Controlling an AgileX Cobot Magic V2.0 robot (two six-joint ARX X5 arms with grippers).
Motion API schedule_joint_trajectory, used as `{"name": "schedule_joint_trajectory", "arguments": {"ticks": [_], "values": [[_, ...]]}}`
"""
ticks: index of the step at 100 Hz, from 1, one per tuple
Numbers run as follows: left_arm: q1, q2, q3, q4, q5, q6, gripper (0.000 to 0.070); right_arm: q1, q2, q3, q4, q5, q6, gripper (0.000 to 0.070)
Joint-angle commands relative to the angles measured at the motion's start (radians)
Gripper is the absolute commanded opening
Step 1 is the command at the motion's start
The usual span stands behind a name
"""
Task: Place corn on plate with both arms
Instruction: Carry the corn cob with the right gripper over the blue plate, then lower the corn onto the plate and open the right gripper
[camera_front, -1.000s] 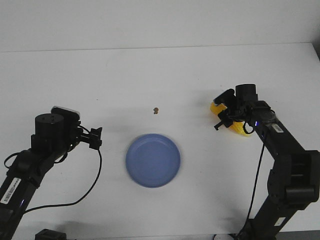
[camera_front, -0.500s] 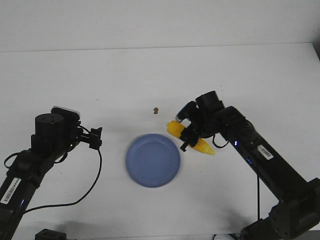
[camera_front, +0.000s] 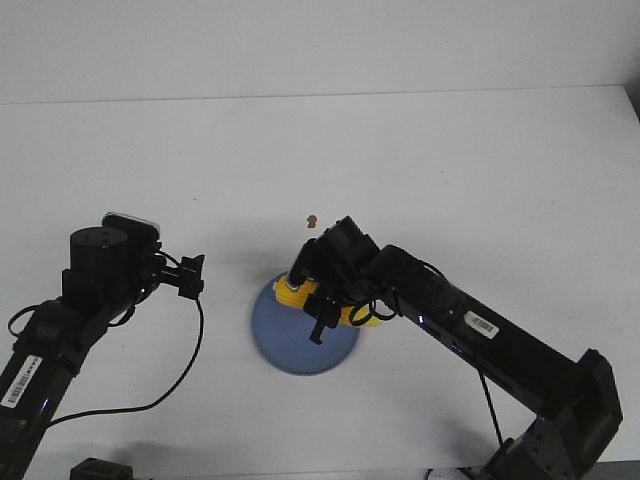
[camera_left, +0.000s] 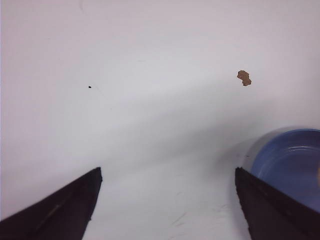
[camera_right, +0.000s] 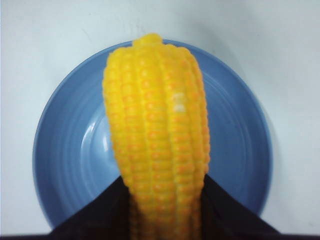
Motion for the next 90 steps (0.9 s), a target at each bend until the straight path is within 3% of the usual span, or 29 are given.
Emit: {"name": "schedule_joint_trajectory", "arguments": {"ticks": [1,10,26,53,67,90], "values": [[-0.003,0.01,0.01,0.004,0.003,-0.002,0.0544,0.013,0.034,0.012,0.018,0.003,0.024,0.0169],[-0.003,0.01,0.009,0.003,0.003,-0.002,0.0544,0.014,0.055,0.012,0.035,0.003,0.042,0.0239],[-0.003,0.01,0.01,0.003,0.003,-0.003,0.0544,0.014,0.074,0.012,0.034,0.003,0.045,0.0429],[-0.003,0.01,0.01,0.003,0.003,-0.003,0.0544,0.017,0.074,0.012,0.045,0.003,0.046,0.058],[-0.003,0.01,0.01,0.003,0.003,-0.002,0.0544,0.017,0.073,0.012,0.047,0.026,0.051,0.0587],[-0.003,0.01,0.01,0.011,0.006,-0.003,0.0543,-0.034,0.011,0.012,0.111,0.103,0.148,0.0586]]}}
